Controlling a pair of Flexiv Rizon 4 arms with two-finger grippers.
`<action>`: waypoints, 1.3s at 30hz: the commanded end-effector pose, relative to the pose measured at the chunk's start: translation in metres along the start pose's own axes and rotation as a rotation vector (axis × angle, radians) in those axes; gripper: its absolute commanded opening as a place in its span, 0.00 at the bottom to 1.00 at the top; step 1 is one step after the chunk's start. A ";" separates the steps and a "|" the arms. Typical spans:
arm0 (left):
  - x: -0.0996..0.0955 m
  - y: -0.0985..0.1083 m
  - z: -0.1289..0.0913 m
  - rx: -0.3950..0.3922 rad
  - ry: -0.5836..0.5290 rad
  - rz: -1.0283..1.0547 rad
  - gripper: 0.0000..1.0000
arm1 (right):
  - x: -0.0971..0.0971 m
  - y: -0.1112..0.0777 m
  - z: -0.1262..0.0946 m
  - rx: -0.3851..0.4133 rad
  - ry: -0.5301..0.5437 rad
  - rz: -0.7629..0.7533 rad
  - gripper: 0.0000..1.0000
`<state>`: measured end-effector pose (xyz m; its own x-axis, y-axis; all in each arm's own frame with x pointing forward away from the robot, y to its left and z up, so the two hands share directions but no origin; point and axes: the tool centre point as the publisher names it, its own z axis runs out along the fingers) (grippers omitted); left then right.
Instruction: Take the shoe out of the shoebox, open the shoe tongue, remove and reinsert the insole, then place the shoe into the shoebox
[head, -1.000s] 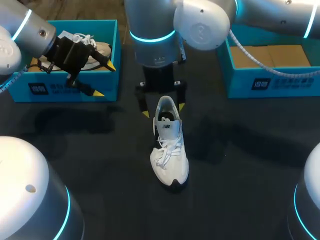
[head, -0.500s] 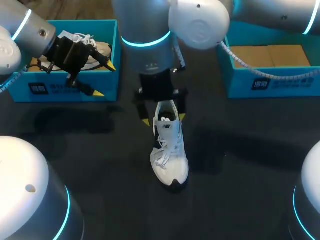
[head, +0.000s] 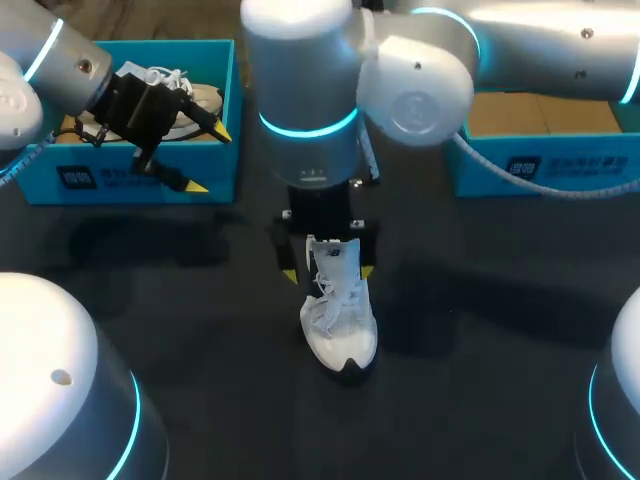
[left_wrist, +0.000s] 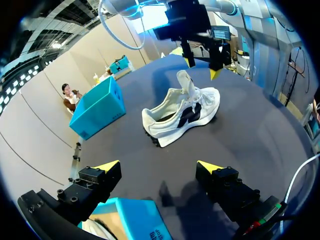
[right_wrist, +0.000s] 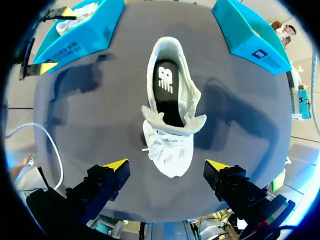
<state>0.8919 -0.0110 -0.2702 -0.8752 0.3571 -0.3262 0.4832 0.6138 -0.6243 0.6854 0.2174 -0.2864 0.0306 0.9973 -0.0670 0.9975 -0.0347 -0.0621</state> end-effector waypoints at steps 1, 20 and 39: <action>0.001 -0.001 0.000 -0.004 0.000 0.000 1.00 | -0.008 0.005 0.017 0.005 0.049 -0.002 1.00; 0.001 -0.001 0.000 -0.004 0.000 0.000 1.00 | -0.010 0.034 0.033 -0.006 0.084 -0.043 0.29; 0.001 -0.001 0.000 -0.004 0.000 0.000 1.00 | -0.018 0.066 0.038 -0.020 0.090 -0.106 0.29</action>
<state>0.8919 -0.0110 -0.2702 -0.8753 0.3571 -0.3262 0.4831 0.6138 -0.6243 0.7469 0.1960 -0.3277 -0.0696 0.9973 0.0253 0.9966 0.0706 -0.0423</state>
